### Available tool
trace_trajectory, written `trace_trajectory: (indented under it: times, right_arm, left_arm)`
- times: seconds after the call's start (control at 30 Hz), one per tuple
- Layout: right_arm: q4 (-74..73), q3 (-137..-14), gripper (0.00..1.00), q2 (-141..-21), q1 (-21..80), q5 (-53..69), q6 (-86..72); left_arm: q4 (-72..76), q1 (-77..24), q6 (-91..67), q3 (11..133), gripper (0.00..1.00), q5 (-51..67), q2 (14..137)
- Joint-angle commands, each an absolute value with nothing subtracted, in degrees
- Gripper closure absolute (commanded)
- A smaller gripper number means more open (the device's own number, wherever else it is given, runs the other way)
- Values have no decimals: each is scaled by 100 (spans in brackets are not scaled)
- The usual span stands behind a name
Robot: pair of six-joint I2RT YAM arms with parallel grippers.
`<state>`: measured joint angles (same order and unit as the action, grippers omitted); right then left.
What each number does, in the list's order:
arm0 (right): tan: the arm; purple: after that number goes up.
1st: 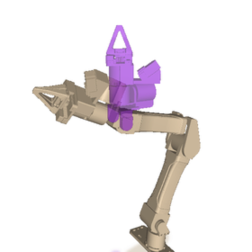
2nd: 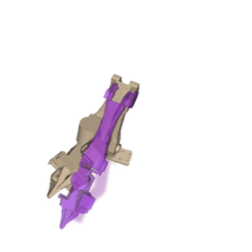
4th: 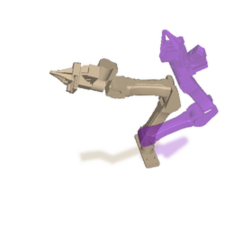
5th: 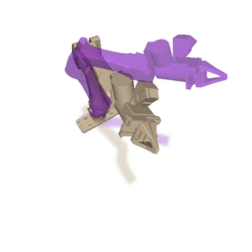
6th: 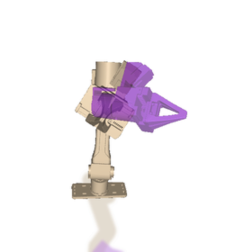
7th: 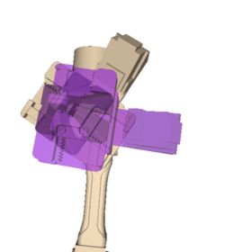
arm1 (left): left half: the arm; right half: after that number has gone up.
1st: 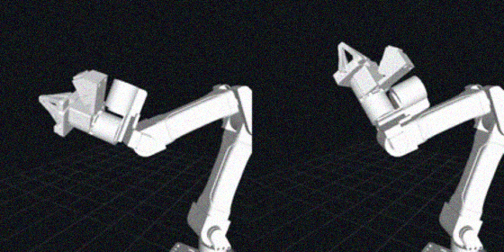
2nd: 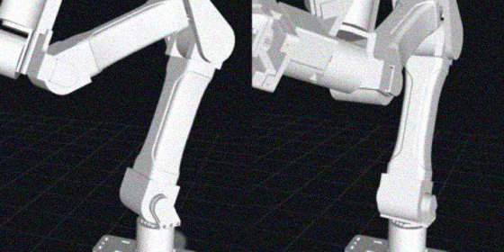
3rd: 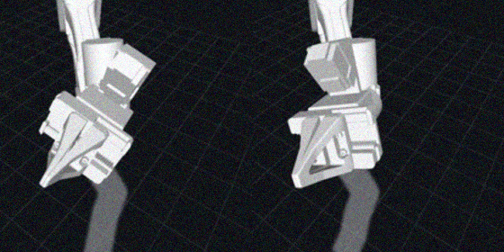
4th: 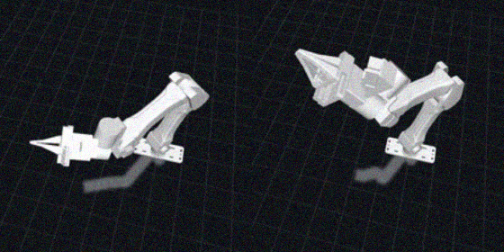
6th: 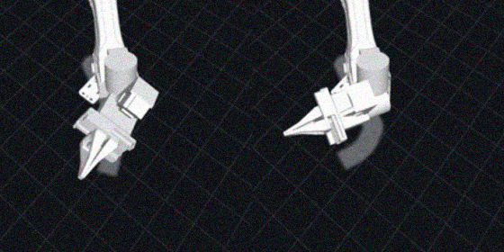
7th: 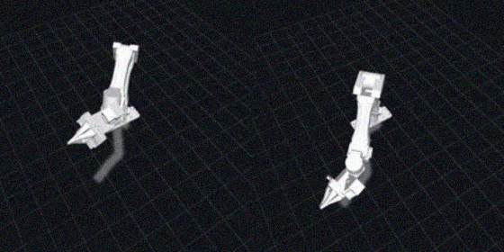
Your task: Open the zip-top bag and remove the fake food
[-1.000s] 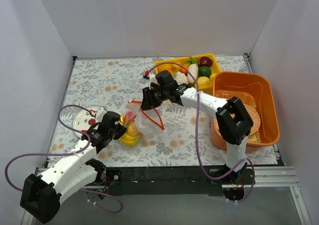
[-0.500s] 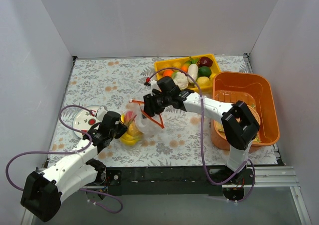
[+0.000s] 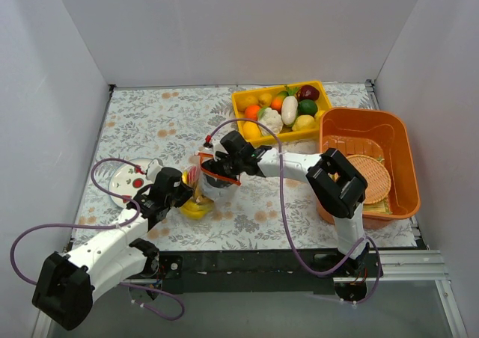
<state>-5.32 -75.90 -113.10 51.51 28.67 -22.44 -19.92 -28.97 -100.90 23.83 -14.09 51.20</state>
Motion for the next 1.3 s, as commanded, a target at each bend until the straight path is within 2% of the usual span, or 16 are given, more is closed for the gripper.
trace_trajectory:
  times: [0.0,0.1,0.33,0.53,0.57,0.6,0.63,0.8,0.87,1.27]
  right_arm:
    - [-237,-7769,16,-11320,5256,2665,-2294]
    - [-185,-7700,13,-11329,5308,2471,-2338]
    - [-246,-7805,13,-11548,5467,2127,-2417]
    - [-307,-7726,25,-11611,5476,1952,-2461]
    - [-325,-7682,37,-11489,5467,1864,-2452]
    - [-334,-7629,45,-11400,5458,1689,-2452]
    - [-334,-7524,49,-11304,5432,1635,-2443]
    - [-378,-7313,53,-10609,5248,1407,-2452]
    - [-465,-7295,53,-10407,5195,1354,-2426]
    - [-1397,-7497,56,-9669,4992,809,-2092]
  left_arm:
    - [-2110,-2865,-9958,2145,100,-1327,5282]
    - [-1987,-2865,-9976,2074,100,-1257,5326]
    - [-1767,-2865,-9976,2039,100,-1108,5484]
    - [-1810,-2856,-9976,2065,100,-1195,5441]
    - [-1871,-2856,-9984,2083,100,-1256,5432]
    - [-1994,-2856,-9984,2092,100,-1361,5423]
    - [-2065,-2848,-9984,2127,100,-1432,5405]
    - [-2416,-2821,-10055,2197,99,-1696,5300]
    - [-2434,-2804,-10081,2197,92,-1705,5256]
    - [-2312,-2769,-10028,2259,90,-1688,5344]
